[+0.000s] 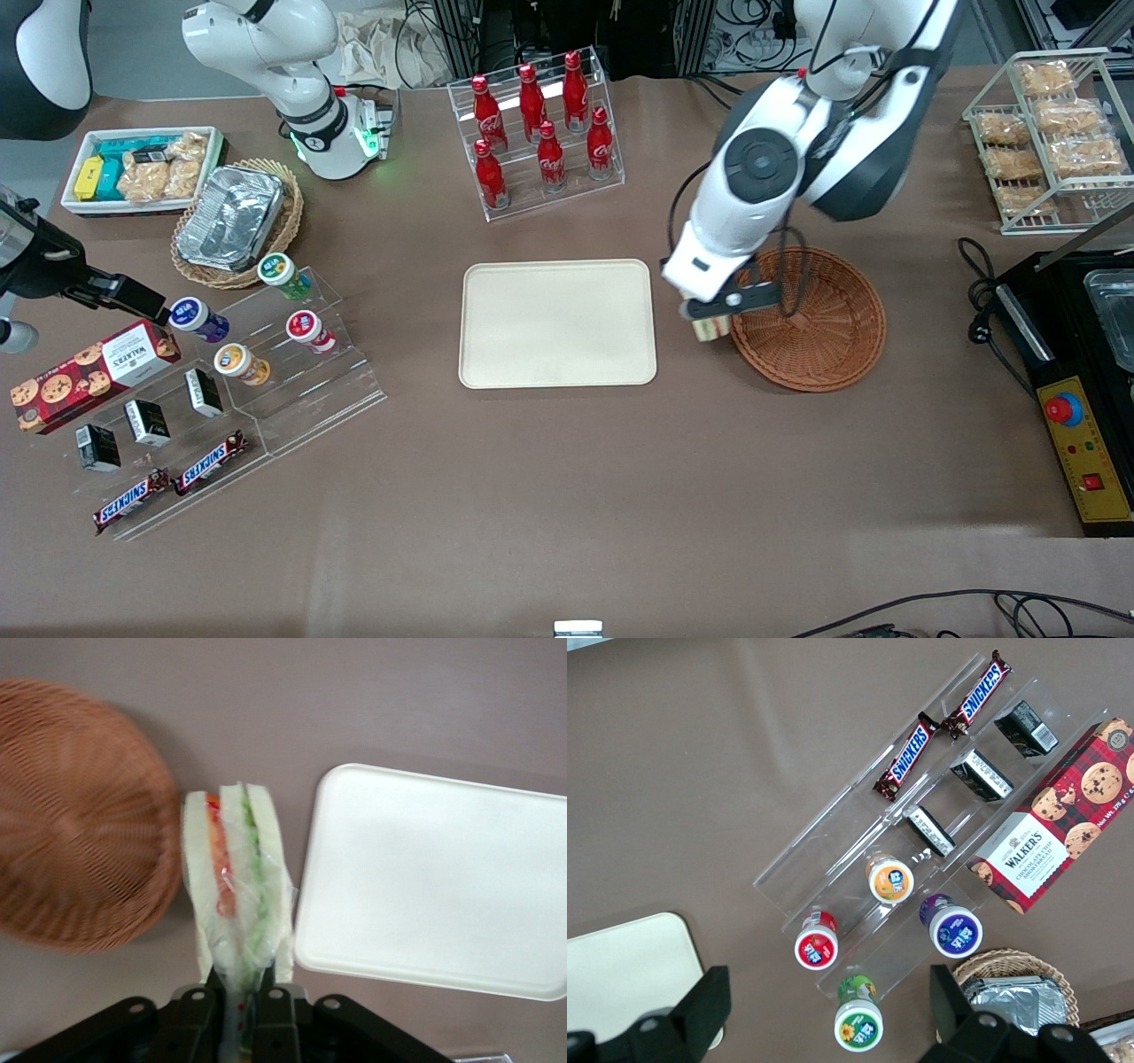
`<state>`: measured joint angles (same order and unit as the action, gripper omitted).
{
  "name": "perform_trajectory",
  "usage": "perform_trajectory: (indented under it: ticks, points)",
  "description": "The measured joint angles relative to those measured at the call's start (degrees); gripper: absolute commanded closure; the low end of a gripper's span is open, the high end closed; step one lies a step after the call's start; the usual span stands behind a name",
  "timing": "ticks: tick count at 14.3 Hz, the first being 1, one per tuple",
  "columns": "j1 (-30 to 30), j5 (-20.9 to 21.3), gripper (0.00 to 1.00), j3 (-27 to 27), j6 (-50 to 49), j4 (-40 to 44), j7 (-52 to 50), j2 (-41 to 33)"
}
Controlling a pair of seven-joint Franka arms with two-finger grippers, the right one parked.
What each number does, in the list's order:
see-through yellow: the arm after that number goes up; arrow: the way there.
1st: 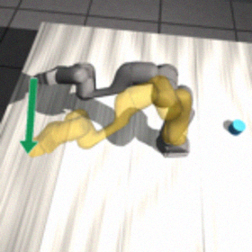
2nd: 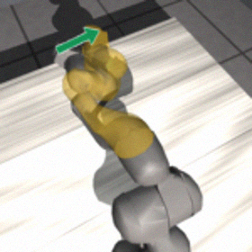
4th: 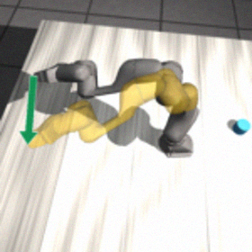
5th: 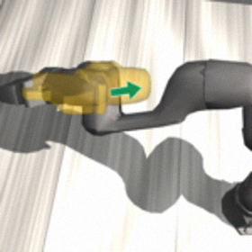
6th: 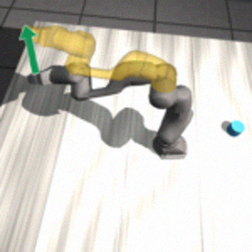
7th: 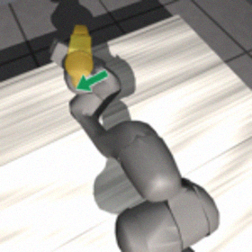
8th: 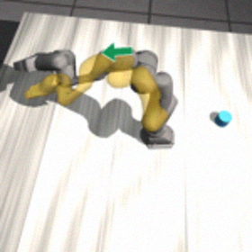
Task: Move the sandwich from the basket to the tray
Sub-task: 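Carry the sandwich to the cream tray and lower it onto it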
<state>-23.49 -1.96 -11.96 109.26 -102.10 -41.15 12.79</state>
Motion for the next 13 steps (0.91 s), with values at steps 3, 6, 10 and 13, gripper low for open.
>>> perform_trajectory:
  ticks: [3, 6, 10, 13]
  points:
    - [-3.06, 0.04, 1.00, -0.06, 6.76, -0.11, 1.43, 4.60]
    - [-5.82, 0.27, 1.00, -0.06, 11.31, -0.16, 2.16, 8.57]
    - [-6.74, 0.55, 1.00, 0.06, 15.99, -0.42, 2.34, 13.81]
    - [-6.74, 2.31, 1.00, 0.25, 17.83, -0.50, 2.43, 17.18]
